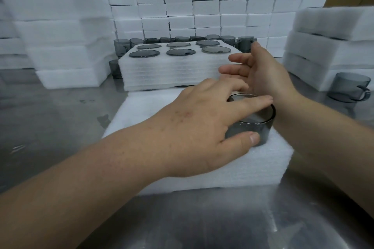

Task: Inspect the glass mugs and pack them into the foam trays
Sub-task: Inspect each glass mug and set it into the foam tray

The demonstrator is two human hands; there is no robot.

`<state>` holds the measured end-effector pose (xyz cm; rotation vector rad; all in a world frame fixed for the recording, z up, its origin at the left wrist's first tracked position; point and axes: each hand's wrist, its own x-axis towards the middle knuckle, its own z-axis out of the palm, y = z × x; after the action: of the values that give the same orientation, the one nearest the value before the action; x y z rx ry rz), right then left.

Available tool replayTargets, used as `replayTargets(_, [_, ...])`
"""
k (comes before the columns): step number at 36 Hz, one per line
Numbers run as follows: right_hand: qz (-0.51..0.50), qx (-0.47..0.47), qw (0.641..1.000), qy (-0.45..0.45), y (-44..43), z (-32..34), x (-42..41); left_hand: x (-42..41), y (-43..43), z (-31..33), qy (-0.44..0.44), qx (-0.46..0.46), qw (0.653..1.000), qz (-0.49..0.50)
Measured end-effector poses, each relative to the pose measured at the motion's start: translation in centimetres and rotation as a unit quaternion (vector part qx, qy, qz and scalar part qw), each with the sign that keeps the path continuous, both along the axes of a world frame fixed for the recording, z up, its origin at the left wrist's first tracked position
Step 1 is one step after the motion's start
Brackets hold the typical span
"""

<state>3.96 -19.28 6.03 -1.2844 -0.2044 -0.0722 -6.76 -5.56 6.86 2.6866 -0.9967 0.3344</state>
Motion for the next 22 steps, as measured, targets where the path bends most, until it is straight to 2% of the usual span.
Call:
replayTargets(4, [0.0, -0.008, 1.0, -0.003, -0.05, 0.04, 0.22, -0.01, 0.02, -0.07, -0.011, 0.033, 0.999, 0.002])
replayTargets(22, [-0.003, -0.064, 0.998, -0.026, 0.14, -0.14, 0.26, -0.04, -0.21, 0.0, 0.011, 0.032, 0.999, 0.014])
